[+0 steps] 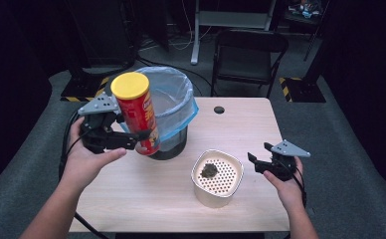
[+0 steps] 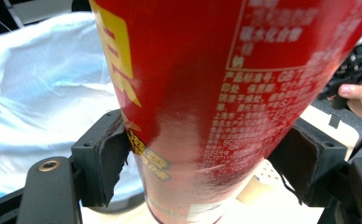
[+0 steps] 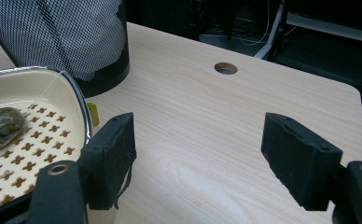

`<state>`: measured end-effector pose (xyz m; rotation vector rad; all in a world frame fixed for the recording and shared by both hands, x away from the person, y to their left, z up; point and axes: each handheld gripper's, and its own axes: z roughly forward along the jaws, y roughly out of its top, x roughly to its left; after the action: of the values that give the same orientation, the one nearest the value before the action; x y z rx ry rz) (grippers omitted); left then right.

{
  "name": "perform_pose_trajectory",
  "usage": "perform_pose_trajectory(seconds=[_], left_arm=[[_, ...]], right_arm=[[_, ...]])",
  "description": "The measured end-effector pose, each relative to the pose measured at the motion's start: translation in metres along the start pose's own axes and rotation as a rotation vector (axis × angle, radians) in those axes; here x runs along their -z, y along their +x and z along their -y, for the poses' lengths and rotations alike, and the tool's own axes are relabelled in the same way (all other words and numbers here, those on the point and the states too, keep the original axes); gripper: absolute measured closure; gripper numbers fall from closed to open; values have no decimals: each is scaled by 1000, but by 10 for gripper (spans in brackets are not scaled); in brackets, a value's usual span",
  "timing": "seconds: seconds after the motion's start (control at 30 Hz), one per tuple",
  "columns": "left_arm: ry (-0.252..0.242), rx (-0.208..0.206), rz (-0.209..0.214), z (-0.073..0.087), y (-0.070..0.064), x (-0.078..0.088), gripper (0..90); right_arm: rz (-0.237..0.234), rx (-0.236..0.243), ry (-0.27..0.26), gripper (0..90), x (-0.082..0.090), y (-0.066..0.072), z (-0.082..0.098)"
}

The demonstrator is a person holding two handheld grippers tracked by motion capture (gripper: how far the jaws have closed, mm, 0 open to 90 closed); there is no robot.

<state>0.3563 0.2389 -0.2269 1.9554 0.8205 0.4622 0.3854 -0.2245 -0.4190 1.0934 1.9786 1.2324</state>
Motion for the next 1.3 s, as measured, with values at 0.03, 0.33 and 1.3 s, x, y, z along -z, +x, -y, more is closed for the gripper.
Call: perform_pose_trajectory(seconds=[0.03, 0.33, 1.3], left_arm=[[0, 0, 0, 0, 0, 0, 240], [-19, -16, -22, -40, 4, 0, 240], [-58, 47, -153, -69, 57, -56, 240]], right_arm=[[0, -1, -1, 258, 0, 0, 0], [4, 6, 9, 258, -2, 0, 2], [19, 5, 15, 258, -3, -1, 3]])
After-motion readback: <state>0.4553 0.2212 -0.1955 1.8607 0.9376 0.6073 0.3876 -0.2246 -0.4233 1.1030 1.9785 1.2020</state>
